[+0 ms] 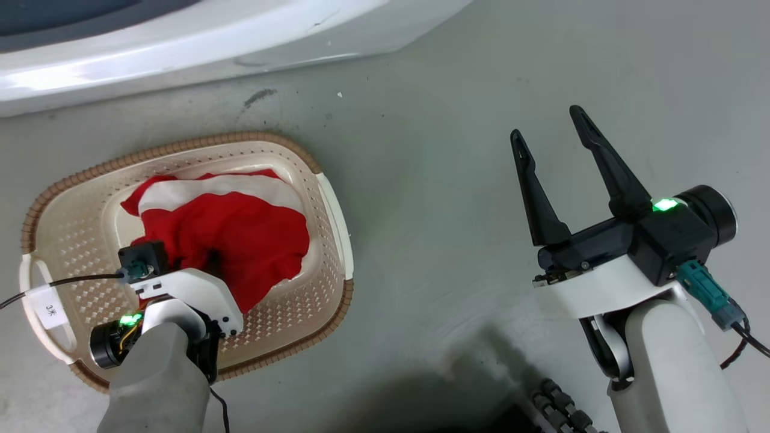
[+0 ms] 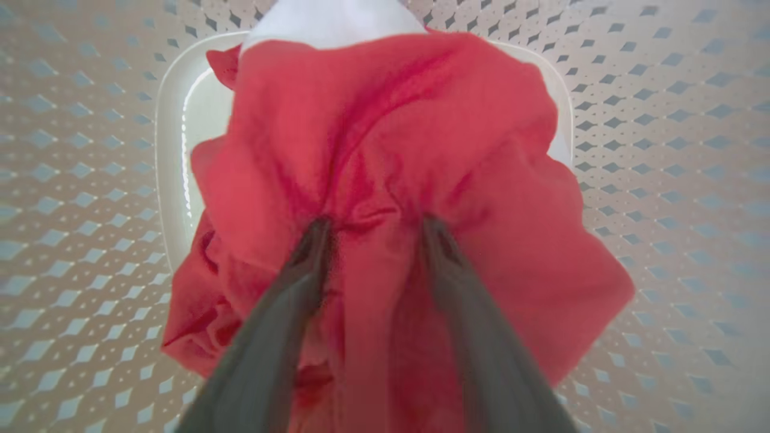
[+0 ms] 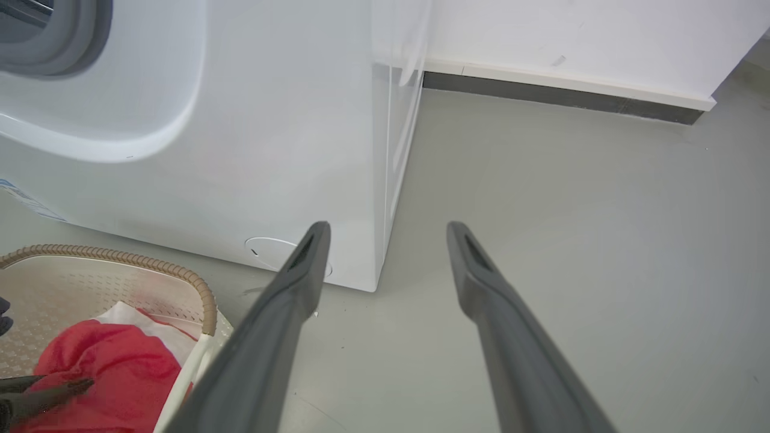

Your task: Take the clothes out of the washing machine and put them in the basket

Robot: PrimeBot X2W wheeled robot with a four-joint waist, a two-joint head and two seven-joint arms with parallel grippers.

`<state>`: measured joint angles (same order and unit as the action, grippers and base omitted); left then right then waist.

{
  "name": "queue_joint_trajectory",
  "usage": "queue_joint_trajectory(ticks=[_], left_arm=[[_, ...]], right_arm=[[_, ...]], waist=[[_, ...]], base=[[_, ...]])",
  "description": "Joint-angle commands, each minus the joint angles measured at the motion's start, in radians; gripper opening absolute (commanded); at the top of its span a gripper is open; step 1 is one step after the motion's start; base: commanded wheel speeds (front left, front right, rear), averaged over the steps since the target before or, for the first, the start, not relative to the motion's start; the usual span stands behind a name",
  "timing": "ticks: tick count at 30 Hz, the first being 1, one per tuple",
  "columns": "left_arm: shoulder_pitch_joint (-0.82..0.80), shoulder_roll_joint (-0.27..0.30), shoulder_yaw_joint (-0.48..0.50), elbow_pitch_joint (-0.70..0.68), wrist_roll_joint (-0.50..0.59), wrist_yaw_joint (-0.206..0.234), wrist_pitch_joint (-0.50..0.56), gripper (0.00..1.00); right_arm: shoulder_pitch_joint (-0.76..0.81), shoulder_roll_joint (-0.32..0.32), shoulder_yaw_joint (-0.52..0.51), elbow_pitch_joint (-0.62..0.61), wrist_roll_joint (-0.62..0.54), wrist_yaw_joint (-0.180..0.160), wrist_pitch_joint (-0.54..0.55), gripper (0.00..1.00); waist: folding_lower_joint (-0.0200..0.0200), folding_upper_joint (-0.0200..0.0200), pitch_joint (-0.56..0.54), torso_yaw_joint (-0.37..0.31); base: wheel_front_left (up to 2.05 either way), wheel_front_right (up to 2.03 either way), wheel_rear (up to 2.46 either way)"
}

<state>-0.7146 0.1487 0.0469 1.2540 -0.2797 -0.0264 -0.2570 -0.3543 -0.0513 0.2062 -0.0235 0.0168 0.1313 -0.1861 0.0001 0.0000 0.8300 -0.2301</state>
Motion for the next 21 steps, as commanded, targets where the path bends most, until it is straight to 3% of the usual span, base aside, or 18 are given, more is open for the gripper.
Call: queue_joint_trajectory(ticks=[1, 12, 21], left_arm=[[-0.002, -0.001, -0.003, 0.008, -0.005, -0.007, -0.001, 1.00], [0.113, -0.045, -0.003, 0.014, -0.027, -0.032, -0.009, 1.00], [0.280, -0.079, 0.016, -0.179, -0.021, -0.043, -0.008, 1.00]], right_arm=[[-0.012, 0.002, 0.000, 0.011, 0.001, -0.001, -0.009, 1.00], [0.065, 0.002, -0.032, 0.077, -0.014, -0.001, -0.009, 1.00], [0.175, 0.002, -0.084, 0.085, -0.033, -0.001, 0.030, 1.00]], waist=[[-0.0001, 0.0000, -0.034, 0.006], [-0.0001, 0.0000, -0.295, 0.070], [-0.0001, 0.0000, -0.531, 0.126]], base=[[0.00, 0.00, 0.00], [0.00, 0.00, 0.00], [0.00, 0.00, 0.00]])
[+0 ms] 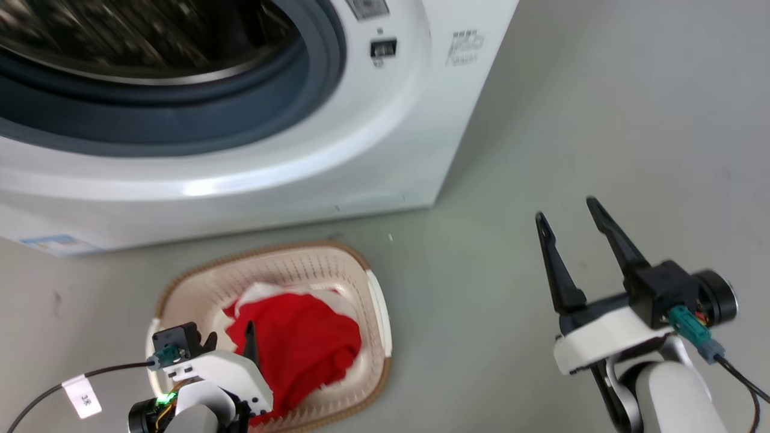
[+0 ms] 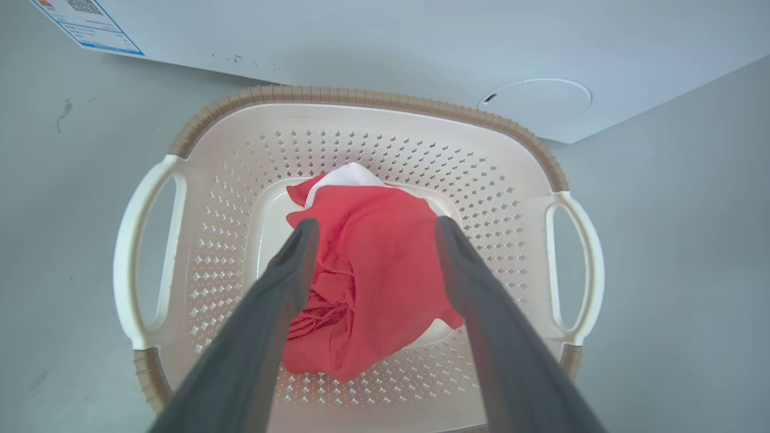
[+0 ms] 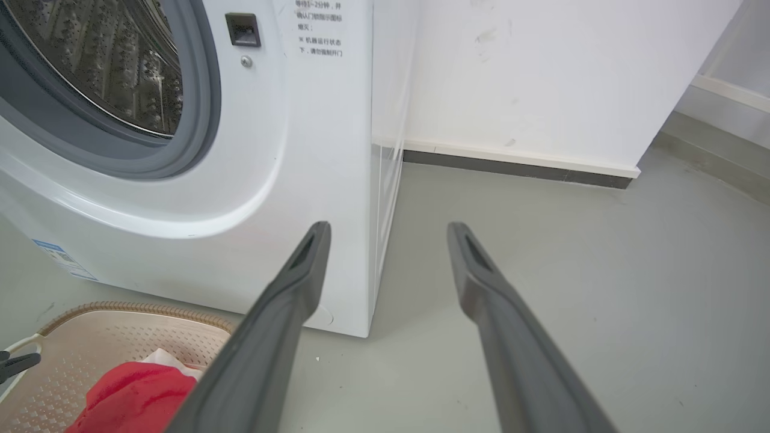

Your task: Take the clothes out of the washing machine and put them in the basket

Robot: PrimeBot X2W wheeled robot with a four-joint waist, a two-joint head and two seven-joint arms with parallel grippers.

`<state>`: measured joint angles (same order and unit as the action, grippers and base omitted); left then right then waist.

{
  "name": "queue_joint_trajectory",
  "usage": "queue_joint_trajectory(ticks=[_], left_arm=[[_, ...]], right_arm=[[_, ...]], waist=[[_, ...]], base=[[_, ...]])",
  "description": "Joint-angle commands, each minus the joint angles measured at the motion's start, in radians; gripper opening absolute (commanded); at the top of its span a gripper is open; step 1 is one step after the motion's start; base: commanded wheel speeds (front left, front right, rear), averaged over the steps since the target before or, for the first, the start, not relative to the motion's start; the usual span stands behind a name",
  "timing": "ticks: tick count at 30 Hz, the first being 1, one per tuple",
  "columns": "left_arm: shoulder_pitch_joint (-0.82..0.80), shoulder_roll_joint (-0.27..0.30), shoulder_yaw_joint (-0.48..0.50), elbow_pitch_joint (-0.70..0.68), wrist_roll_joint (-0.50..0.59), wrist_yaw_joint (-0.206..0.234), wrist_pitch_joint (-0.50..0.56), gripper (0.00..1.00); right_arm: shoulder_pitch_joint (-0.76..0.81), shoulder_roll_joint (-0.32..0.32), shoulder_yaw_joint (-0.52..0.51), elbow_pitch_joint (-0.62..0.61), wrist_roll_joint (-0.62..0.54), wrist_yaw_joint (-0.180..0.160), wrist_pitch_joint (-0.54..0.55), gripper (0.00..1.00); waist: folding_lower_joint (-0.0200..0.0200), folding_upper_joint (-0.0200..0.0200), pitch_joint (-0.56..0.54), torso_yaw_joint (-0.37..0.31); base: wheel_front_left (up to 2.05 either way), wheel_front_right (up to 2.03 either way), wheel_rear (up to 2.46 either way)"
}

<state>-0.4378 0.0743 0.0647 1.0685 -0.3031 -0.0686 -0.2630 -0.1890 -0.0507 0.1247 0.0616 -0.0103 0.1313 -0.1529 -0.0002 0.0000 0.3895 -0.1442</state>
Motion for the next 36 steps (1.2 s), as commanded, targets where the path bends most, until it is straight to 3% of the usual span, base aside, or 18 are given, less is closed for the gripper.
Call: queue_joint_trajectory(ticks=[1, 12, 25, 32, 36], left_arm=[[0.021, -0.008, 0.000, -0.022, 0.006, -0.001, -0.002, 1.00], [0.185, -0.023, 0.004, -0.337, 0.057, 0.003, -0.002, 1.00], [0.316, -0.025, -0.072, -0.772, 0.157, 0.039, -0.002, 1.00], [0.412, -0.001, -0.099, -0.929, 0.228, 0.058, -0.002, 1.00], [0.452, 0.008, -0.096, -0.946, 0.224, 0.060, -0.002, 1.00]], right_arm=[[0.022, 0.001, -0.006, -0.004, -0.003, -0.001, 0.003, 1.00], [0.149, 0.001, -0.058, -0.044, 0.003, -0.001, 0.054, 1.00], [0.232, 0.001, -0.081, -0.087, -0.010, -0.001, 0.093, 1.00], [0.272, 0.001, -0.084, -0.109, -0.008, -0.001, 0.105, 1.00], [0.280, 0.001, -0.091, -0.117, 0.000, -0.001, 0.108, 1.00]], waist=[[0.0002, 0.0000, -0.107, 0.046], [0.0002, 0.0000, -0.258, 0.093], [0.0002, 0.0000, -0.361, 0.133], [0.0002, 0.0000, -0.402, 0.147], [0.0002, 0.0000, -0.413, 0.144]], base=[[0.00, 0.00, 0.00], [0.00, 0.00, 0.00], [0.00, 0.00, 0.00], [0.00, 0.00, 0.00], [0.00, 0.00, 0.00]])
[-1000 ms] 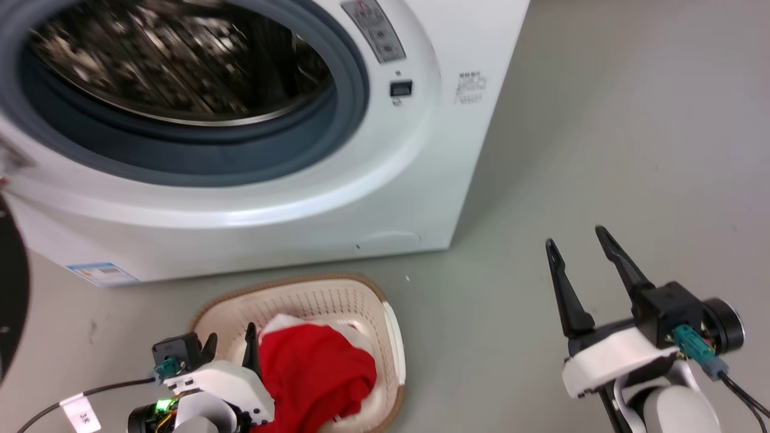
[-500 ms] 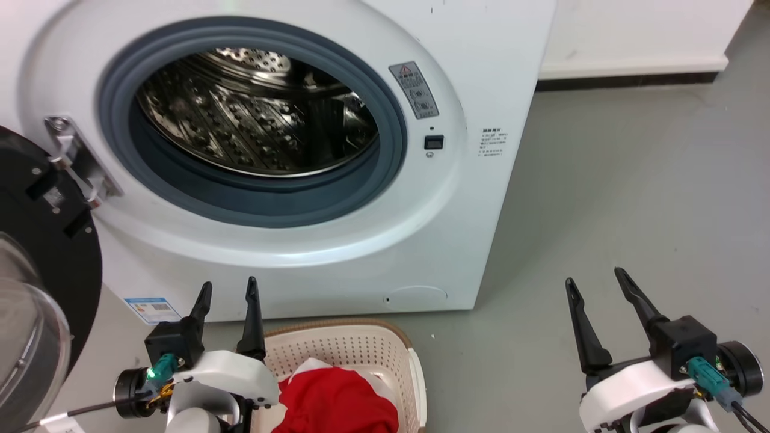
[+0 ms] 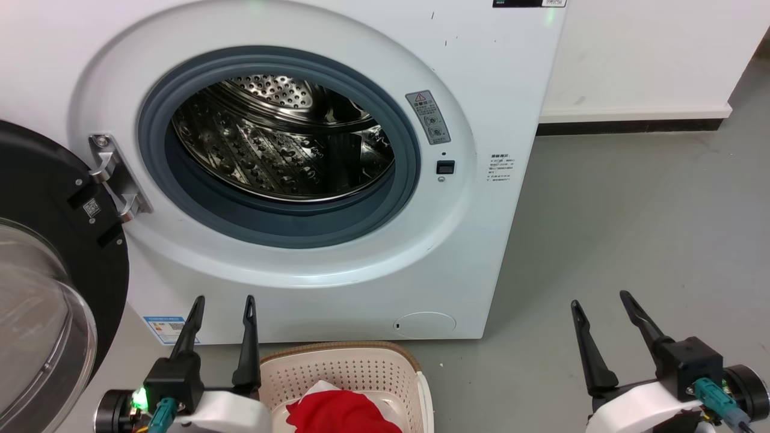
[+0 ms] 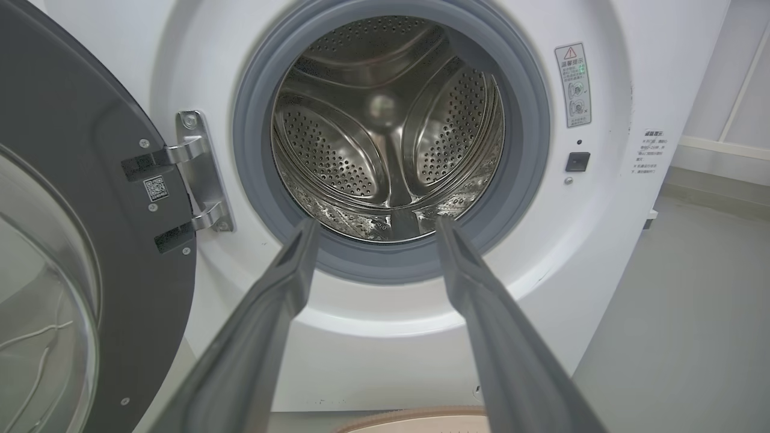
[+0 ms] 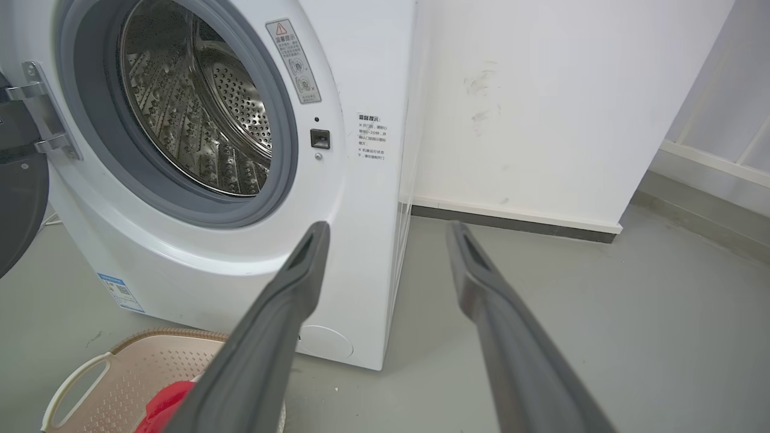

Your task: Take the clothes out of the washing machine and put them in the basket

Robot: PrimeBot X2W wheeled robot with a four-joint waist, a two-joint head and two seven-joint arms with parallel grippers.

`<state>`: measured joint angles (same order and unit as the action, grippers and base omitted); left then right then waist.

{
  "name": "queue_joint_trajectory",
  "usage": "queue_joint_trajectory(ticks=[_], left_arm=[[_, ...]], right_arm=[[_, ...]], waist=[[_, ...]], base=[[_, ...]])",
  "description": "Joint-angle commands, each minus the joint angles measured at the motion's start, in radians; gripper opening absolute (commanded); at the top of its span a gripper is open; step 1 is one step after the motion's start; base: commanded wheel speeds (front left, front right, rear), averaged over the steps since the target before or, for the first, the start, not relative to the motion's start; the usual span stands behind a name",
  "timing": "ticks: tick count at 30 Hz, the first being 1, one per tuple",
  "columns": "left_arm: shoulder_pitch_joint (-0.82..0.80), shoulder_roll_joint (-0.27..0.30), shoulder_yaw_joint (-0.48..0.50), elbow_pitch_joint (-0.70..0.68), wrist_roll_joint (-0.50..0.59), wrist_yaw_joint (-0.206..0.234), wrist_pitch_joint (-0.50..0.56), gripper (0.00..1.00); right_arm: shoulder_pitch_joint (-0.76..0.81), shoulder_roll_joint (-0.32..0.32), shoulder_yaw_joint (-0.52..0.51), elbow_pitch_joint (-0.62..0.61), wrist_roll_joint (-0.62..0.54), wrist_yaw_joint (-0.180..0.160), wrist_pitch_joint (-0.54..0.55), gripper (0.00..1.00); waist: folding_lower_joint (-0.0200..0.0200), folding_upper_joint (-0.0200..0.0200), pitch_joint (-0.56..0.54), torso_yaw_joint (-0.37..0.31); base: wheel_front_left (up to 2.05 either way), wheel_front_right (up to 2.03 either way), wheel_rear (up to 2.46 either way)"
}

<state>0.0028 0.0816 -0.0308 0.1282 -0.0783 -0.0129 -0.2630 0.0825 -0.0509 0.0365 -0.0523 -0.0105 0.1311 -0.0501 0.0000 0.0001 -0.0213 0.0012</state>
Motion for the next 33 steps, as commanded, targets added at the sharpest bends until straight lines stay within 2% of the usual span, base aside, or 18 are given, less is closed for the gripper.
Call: queue_joint_trajectory(ticks=[1, 30, 31, 33], left_arm=[[0.018, 0.002, 0.000, -0.008, -0.002, 0.005, 0.000, 1.00], [0.064, 0.025, -0.020, -0.035, -0.022, 0.030, 0.016, 1.00], [0.054, 0.020, -0.023, -0.030, -0.022, 0.026, 0.015, 0.00], [0.056, 0.016, -0.023, -0.011, -0.024, 0.025, 0.016, 0.00]], right_arm=[[0.010, 0.001, -0.008, -0.007, 0.005, -0.001, 0.003, 1.00], [0.030, 0.002, -0.009, -0.013, 0.035, -0.001, 0.001, 1.00], [0.022, 0.000, -0.010, -0.009, 0.031, 0.000, 0.004, 0.00], [0.026, 0.000, -0.009, 0.008, 0.032, 0.000, 0.006, 0.00]], waist=[[0.0000, -0.0001, -0.004, -0.002], [0.0000, -0.0001, -0.007, -0.009], [0.0000, -0.0001, -0.007, -0.009], [0.0000, -0.0001, -0.007, -0.009]], base=[[0.00, 0.00, 0.00], [0.00, 0.00, 0.00], [0.00, 0.00, 0.00], [0.00, 0.00, 0.00]])
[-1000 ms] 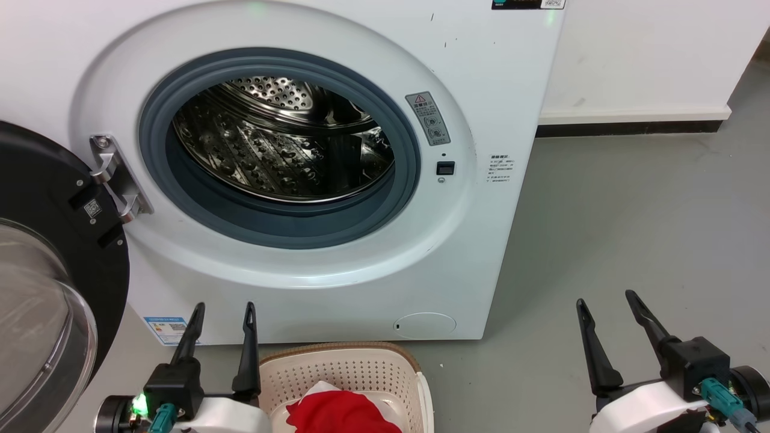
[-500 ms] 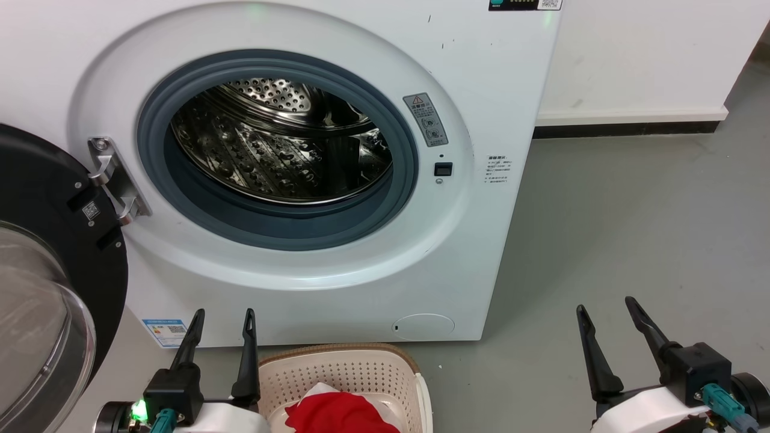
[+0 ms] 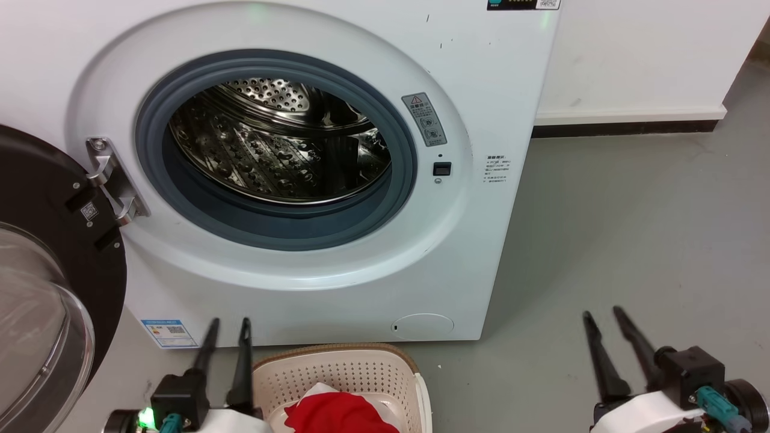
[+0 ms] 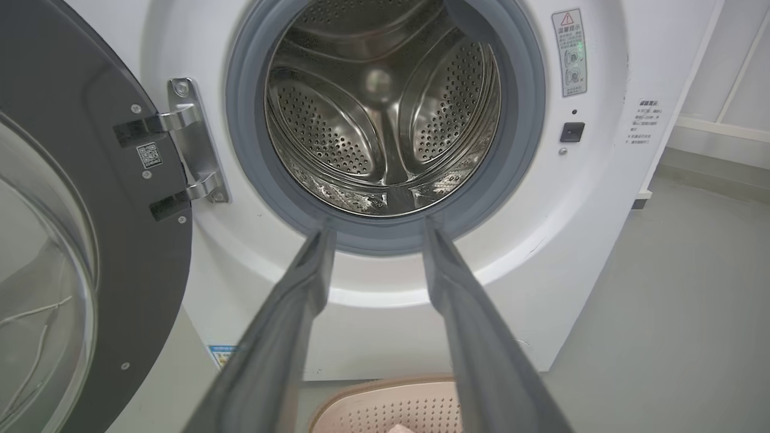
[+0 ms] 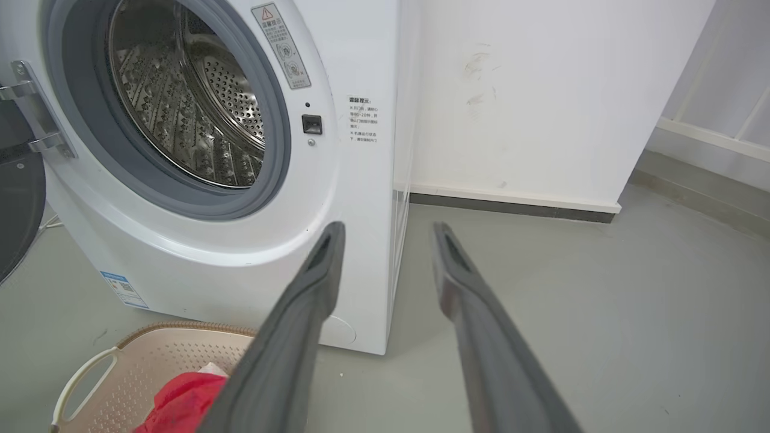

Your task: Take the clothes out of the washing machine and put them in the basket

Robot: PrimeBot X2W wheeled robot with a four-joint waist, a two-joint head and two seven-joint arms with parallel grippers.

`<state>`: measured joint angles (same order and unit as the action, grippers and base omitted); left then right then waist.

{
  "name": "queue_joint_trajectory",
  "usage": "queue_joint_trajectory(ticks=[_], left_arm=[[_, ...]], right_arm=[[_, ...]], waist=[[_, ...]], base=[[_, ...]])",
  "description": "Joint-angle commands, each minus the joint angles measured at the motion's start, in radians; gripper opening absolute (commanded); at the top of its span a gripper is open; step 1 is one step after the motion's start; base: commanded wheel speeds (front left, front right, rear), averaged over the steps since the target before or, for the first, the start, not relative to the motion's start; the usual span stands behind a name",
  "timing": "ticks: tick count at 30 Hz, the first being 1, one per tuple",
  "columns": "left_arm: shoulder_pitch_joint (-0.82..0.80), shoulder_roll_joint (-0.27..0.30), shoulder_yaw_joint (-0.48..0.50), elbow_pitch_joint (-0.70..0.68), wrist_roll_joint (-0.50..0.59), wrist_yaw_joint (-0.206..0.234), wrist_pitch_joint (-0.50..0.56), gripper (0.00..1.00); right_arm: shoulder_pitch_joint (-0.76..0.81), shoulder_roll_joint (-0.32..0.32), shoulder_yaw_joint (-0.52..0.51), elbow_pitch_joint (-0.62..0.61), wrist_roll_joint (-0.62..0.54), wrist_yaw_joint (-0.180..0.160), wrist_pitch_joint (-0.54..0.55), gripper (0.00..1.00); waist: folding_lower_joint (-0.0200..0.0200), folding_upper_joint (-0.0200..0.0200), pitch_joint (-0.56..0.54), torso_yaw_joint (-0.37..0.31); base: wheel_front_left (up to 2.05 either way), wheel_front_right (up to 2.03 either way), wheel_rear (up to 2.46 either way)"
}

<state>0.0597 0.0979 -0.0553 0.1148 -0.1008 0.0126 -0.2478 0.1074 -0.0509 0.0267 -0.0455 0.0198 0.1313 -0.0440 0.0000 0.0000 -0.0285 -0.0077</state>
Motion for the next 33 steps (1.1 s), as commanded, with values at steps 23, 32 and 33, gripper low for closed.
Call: queue_joint_trajectory(ticks=[23, 32, 33], left_arm=[[-0.057, -0.015, 0.055, 0.042, -0.474, -0.046, 0.115, 0.00], [-0.073, -0.020, 0.071, 0.053, -0.613, -0.059, 0.148, 0.00], [-0.075, -0.020, 0.072, 0.054, -0.628, -0.060, 0.151, 0.00]], right_arm=[[-0.070, -0.028, -0.007, 0.087, 0.532, 0.000, 0.019, 0.00], [-0.090, -0.033, -0.013, 0.113, 0.684, 0.000, 0.028, 0.00], [-0.091, -0.033, -0.014, 0.116, 0.700, 0.000, 0.029, 0.00]], waist=[[0.0000, 0.0000, 0.006, 0.002], [0.0000, 0.0000, 0.009, 0.002], [0.0000, 0.0000, 0.009, 0.002]], base=[[0.00, 0.00, 0.00], [0.00, 0.00, 0.00], [0.00, 0.00, 0.00]])
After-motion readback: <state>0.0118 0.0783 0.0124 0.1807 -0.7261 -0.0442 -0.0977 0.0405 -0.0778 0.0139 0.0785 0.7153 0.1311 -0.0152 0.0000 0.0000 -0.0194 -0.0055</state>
